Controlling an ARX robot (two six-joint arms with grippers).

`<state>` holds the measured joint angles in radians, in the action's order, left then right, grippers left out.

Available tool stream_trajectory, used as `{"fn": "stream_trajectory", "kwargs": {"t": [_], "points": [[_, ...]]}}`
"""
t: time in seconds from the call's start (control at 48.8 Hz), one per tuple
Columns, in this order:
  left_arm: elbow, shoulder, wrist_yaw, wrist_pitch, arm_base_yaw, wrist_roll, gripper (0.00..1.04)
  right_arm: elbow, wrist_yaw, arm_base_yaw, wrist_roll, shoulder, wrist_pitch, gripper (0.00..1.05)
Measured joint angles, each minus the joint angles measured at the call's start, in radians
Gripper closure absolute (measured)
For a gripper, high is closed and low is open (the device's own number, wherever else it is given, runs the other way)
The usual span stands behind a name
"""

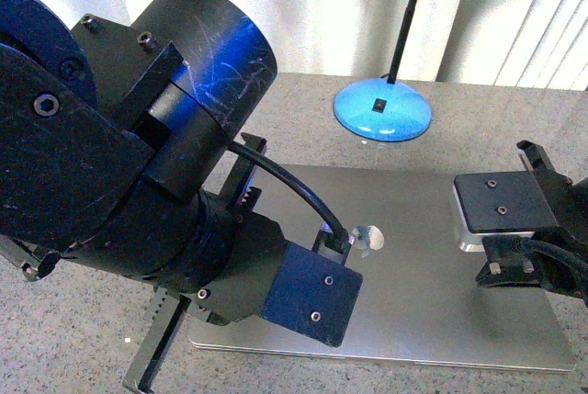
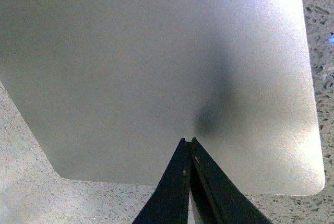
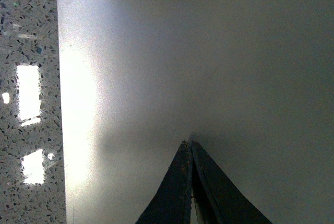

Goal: Close laptop

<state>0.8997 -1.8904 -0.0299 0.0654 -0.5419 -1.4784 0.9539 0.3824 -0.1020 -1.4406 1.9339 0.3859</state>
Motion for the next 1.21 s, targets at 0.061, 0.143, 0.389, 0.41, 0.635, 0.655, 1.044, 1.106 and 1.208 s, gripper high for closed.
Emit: {"fn": "stream_trajectory", "kwargs": {"t": [0.061, 0.143, 0.389, 0.41, 0.635, 0.655, 1.044, 1.106, 1.208], "points": [[0.0, 0.0, 0.0, 0.0, 0.002, 0.001, 1.01, 0.0, 0.0, -0.003, 0.002, 0.0, -0.001, 1.02], [0.0, 0.0, 0.0, 0.0, 0.004, 0.002, 1.01, 0.0, 0.001, -0.006, 0.005, 0.0, -0.001, 1.02], [0.0, 0.017, 0.0, 0.007, 0.014, 0.002, 1.01, 0.0, 0.003, -0.012, 0.014, -0.005, 0.0, 1.02], [0.0, 0.019, 0.0, 0.008, 0.015, 0.002, 1.01, 0.0, 0.003, -0.012, 0.015, -0.006, 0.0, 1.02], [0.0, 0.106, 0.095, -0.025, 0.052, 0.05, 1.01, 0.014, 0.105, -0.008, 0.096, -0.086, -0.097, 1.02], [-0.001, 0.121, 0.116, -0.037, 0.059, 0.059, 1.01, 0.016, 0.123, -0.006, 0.115, -0.101, -0.123, 1.02], [-0.146, 0.621, 0.42, -0.32, 0.34, 0.72, 1.01, -0.098, 0.249, 0.05, 0.778, -0.557, -0.715, 1.02], [-0.175, 0.719, 0.465, -0.32, 0.419, 0.843, 1.01, -0.134, 0.184, 0.055, 0.898, -0.602, -0.8, 1.02], [-0.219, 0.838, 0.505, -0.306, 0.555, 0.953, 1.01, -0.172, 0.067, 0.056, 1.05, -0.672, -0.857, 1.02]]}}
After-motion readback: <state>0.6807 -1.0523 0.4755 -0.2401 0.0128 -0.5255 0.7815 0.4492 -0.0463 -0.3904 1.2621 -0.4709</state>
